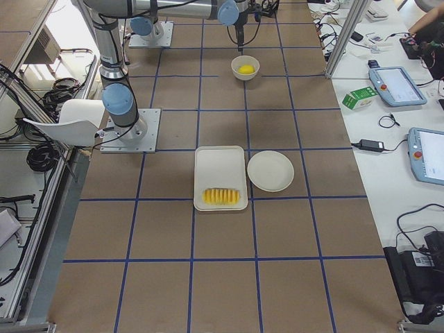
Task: Place bowl and put lemon in it
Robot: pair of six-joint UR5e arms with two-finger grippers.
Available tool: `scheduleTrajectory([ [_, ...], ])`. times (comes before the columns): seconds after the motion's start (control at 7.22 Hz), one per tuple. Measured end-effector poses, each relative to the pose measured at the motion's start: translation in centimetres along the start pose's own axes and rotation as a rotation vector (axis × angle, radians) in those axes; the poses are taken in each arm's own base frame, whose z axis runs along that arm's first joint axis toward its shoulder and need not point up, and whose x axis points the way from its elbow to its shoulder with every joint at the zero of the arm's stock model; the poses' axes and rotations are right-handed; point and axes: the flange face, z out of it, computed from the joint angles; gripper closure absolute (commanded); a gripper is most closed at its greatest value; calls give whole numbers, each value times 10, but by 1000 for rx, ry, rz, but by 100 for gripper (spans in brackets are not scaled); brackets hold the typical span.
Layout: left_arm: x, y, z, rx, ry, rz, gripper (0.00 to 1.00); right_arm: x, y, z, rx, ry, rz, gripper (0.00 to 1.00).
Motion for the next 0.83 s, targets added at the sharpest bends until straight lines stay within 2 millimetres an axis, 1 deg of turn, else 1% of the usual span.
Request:
scheduleTrajectory([
  [0.14,0,0,0,0,0,0,0,34,9,-33,-7,11,53,0],
  [0.28,0,0,0,1,0,-1,0,72,9,-49,-32,19,97,0],
  [0.42,-1,0,0,1,0,-1,0,104,7,-58,-50,19,72,0],
  [0.55,-1,0,0,1,0,-1,0,128,4,-64,-50,17,-8,0],
  [0.69,-1,0,0,1,0,-1,0,142,1,-67,-38,16,-69,0],
  [0.83,-1,0,0,1,0,-1,0,148,-1,-70,-22,15,-93,0],
])
